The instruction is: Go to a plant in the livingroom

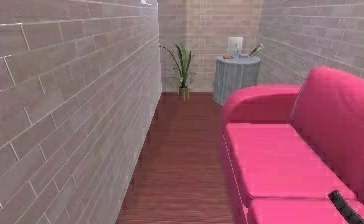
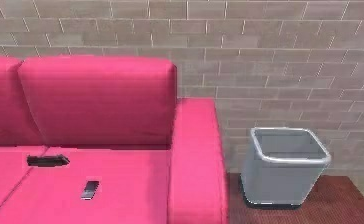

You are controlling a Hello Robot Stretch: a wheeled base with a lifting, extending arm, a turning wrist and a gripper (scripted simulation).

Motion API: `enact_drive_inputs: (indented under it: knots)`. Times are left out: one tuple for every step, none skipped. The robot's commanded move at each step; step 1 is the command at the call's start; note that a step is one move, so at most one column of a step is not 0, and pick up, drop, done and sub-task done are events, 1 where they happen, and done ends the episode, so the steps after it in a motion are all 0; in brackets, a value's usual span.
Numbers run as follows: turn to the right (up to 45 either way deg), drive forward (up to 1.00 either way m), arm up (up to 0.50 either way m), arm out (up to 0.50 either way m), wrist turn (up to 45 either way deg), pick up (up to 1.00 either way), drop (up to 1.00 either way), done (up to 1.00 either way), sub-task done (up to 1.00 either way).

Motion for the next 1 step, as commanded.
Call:
enact_drive_inputs:
  knots:
    - [0.0,1.00,0.00,0.00,0.0,0.00,0.00,0.00,0.00]
